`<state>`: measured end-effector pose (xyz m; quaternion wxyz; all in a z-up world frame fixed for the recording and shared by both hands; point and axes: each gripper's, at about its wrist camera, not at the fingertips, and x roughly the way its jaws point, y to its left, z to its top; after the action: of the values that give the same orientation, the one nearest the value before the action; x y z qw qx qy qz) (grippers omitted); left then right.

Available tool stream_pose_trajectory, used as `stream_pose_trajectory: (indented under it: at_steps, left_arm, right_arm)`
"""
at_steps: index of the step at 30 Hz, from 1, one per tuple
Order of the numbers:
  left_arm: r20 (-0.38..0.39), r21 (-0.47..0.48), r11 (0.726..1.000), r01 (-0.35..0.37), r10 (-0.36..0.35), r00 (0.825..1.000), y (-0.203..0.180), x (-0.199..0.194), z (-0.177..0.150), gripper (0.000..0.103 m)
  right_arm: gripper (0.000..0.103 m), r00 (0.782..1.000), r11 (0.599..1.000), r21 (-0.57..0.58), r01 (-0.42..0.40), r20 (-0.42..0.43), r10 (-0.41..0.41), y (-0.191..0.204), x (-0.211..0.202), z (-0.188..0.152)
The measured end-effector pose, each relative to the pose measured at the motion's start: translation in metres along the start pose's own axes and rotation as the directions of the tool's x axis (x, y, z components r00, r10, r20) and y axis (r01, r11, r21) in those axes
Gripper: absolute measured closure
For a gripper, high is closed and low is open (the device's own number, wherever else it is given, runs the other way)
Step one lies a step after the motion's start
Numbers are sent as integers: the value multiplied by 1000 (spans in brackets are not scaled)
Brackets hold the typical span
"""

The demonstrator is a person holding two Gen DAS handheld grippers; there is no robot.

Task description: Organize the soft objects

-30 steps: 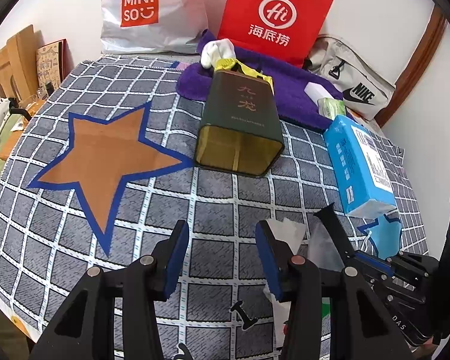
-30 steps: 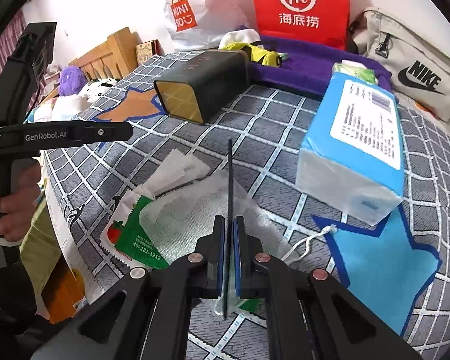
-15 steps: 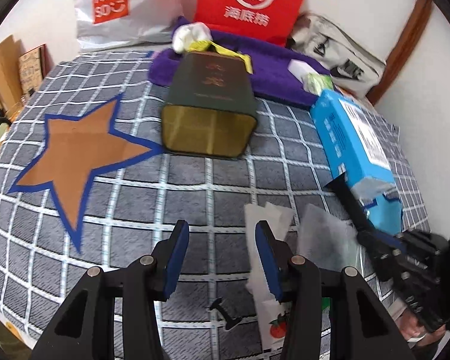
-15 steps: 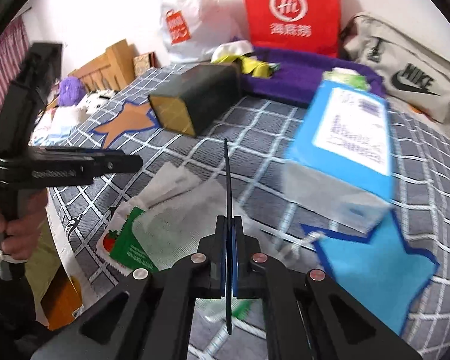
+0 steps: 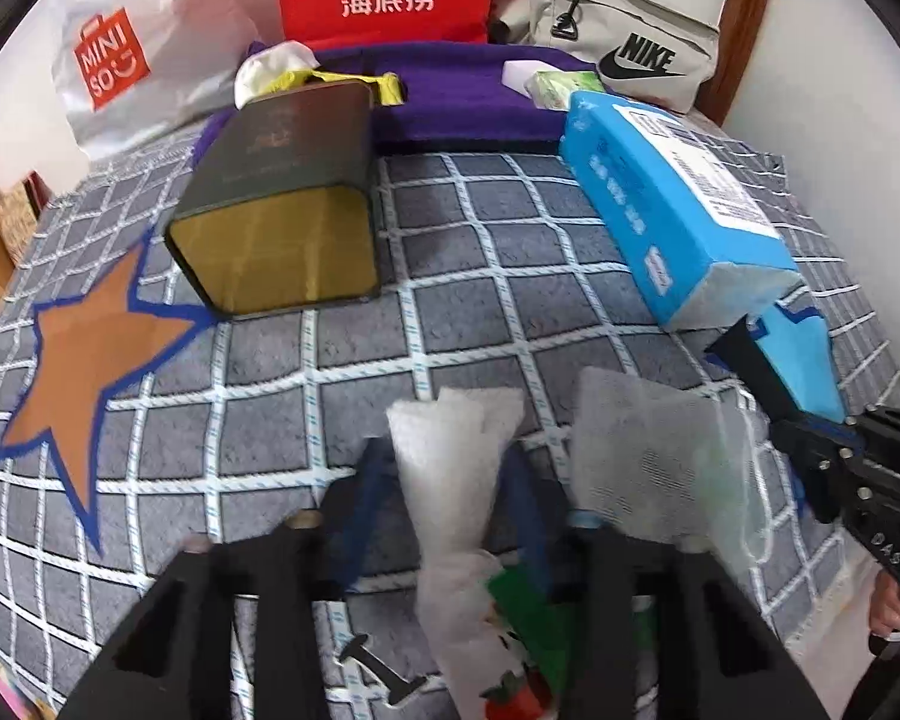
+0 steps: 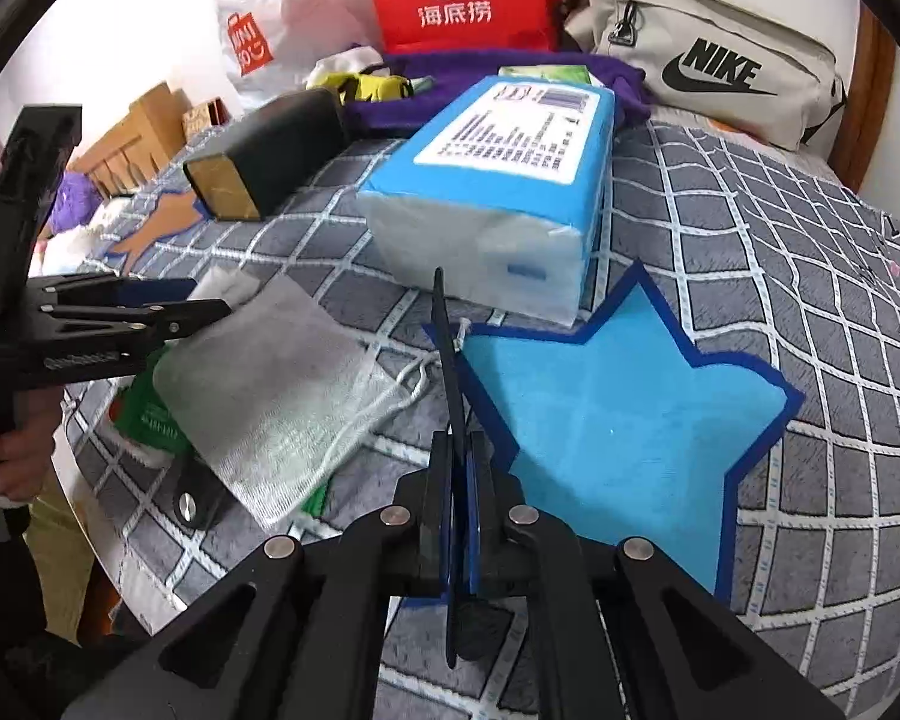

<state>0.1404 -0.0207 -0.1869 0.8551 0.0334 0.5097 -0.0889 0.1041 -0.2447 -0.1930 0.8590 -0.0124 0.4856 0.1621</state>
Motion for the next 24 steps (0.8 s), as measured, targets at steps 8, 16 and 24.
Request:
stream_pose_trajectory:
  at_steps: [8, 16, 24]
  left_arm:
    - [13, -134, 987, 89, -88, 996, 34, -6, 3, 97]
    - [79, -178, 982, 66, -52, 995, 48, -34, 16, 97]
    - [132, -194, 978, 81, -56, 990, 57, -61, 33, 97]
  right_arm:
    - [100, 1000, 998, -58, -5, 13, 6, 11, -1, 5]
    - [100, 997, 997, -64, -50, 63, 54, 12, -27, 19]
    - [100, 991, 996, -69, -64, 113, 72, 12, -47, 43]
